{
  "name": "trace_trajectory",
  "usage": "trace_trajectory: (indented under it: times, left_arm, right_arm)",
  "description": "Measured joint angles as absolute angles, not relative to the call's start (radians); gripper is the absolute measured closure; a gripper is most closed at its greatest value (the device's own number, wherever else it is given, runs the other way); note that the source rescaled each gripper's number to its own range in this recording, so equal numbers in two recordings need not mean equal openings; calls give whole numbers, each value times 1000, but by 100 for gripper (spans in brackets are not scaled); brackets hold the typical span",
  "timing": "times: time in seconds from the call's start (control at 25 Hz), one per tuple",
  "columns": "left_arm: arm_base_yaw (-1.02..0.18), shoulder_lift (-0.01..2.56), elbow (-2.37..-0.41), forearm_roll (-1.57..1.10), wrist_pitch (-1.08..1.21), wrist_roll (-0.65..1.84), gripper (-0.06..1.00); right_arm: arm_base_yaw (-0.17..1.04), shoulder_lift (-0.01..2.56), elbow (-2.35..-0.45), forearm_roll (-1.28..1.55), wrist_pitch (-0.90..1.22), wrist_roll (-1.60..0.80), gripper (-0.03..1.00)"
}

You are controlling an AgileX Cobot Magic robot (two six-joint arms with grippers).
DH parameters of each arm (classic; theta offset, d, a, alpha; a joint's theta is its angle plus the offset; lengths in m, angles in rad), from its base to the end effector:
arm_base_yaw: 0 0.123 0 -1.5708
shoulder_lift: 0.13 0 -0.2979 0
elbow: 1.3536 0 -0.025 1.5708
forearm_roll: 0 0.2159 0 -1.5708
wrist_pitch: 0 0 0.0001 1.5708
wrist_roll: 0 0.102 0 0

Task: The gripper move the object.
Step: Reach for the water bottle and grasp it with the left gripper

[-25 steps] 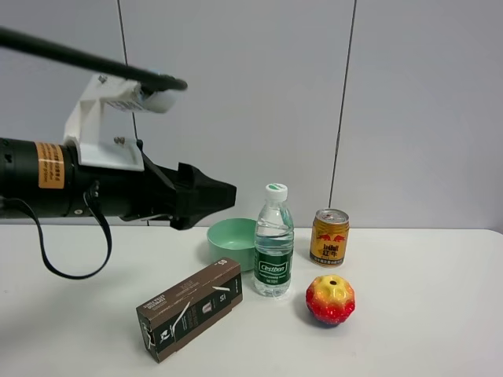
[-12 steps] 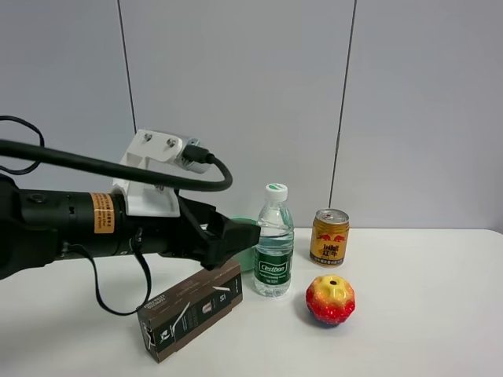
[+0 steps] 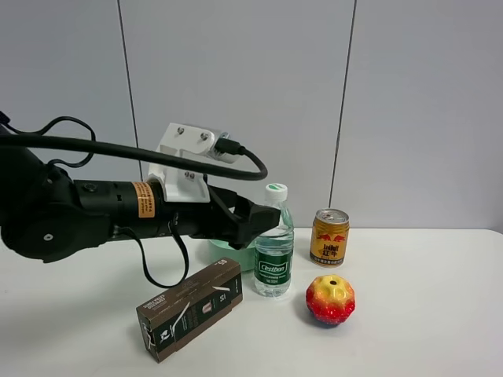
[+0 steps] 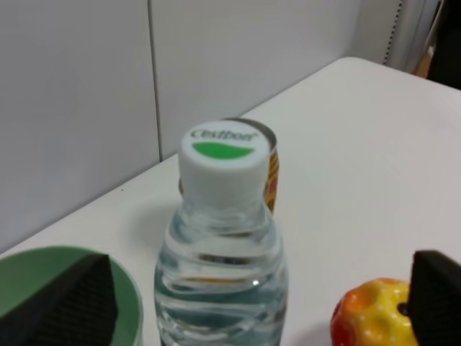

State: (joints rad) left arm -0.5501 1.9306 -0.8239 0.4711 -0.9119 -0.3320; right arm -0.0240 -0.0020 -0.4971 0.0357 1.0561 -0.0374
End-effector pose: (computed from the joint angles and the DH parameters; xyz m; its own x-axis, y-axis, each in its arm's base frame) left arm 0.2950 -0.2238 0.1994 -0.1627 0.0672 -0.9844 0.7853 0.6129 -0.0879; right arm -0.0385 0.0041 0.2551 -0.4522 -0.0090 -0.8919 -0.0127 0.9999 -0.0036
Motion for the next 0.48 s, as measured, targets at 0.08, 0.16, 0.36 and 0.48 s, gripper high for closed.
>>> trace_trajectory:
  times: [0.08, 0.16, 0.36, 0.48]
  left_arm:
    - [-550, 1956, -852, 473, -907, -334, 34]
    - [-550, 1977, -883, 474, -903, -337, 34]
    - [-563, 2015, -942, 479, -893, -339, 34]
    - [-570, 2027, -957, 479, -876, -339, 34]
  right_arm:
    - [-24, -2, -497, 36, 1056, -37, -3]
    - [-24, -2, -497, 36, 1056, -37, -3]
    - [-24, -2, -497, 36, 1056, -37, -3]
    - [-24, -2, -497, 36, 1056, -37, -3]
